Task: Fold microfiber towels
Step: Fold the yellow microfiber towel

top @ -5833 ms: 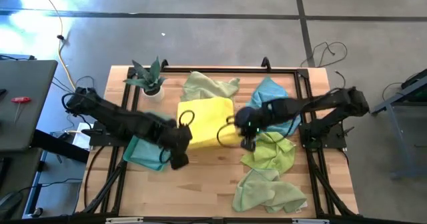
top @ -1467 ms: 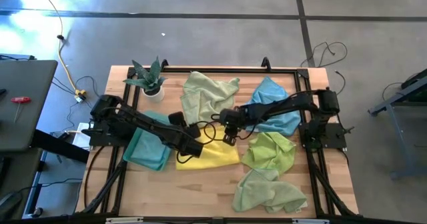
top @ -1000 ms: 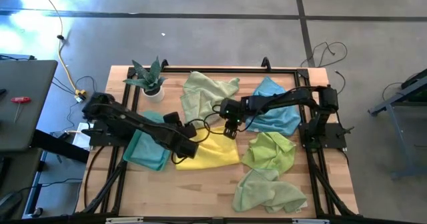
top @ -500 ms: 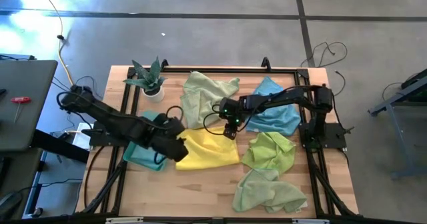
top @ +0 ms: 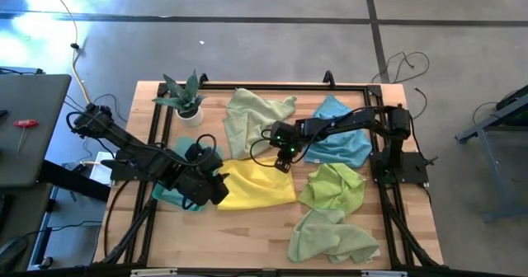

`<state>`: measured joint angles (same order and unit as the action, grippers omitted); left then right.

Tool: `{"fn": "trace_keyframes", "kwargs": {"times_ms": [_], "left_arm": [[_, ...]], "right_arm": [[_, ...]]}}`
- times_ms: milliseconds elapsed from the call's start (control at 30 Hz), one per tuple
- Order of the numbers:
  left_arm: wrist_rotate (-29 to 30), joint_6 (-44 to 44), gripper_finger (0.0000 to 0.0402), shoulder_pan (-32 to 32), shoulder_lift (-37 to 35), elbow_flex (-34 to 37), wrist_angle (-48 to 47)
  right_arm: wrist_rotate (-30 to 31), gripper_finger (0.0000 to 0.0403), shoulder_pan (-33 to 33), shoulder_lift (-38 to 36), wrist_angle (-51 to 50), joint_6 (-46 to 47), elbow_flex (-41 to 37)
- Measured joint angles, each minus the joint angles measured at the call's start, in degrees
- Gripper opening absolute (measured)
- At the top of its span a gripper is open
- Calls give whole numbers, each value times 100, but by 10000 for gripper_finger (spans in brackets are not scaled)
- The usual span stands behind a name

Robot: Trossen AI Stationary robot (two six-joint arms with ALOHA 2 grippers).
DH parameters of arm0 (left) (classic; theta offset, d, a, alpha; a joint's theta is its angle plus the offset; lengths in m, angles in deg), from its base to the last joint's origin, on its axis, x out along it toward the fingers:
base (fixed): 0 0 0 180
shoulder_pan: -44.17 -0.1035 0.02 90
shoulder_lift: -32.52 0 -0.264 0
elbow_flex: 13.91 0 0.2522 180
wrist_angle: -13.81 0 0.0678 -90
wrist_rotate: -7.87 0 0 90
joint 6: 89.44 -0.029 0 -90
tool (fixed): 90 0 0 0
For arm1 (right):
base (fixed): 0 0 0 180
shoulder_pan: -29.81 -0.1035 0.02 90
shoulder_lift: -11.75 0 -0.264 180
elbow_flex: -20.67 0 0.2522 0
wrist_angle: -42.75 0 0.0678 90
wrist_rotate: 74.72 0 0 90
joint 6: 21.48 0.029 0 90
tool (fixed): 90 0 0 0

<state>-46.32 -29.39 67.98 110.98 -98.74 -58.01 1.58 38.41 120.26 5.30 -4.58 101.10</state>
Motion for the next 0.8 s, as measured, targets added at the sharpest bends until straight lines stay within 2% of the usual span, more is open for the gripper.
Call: {"fn": "trace_keyframes", "kwargs": {"times_ms": [200,567,667,800], "left_arm": [[-4,0,168,-2,0,0,3],[-42,73,168,-2,2,0,7],[-43,143,168,-2,2,0,9],[-43,151,168,-2,2,0,14]], "right_arm": [[146,35,31,-15,-117,266,-2],[20,177,198,-28,-679,448,343],[-79,190,298,-28,-642,715,258],[-193,185,394,-28,-501,773,173]]}}
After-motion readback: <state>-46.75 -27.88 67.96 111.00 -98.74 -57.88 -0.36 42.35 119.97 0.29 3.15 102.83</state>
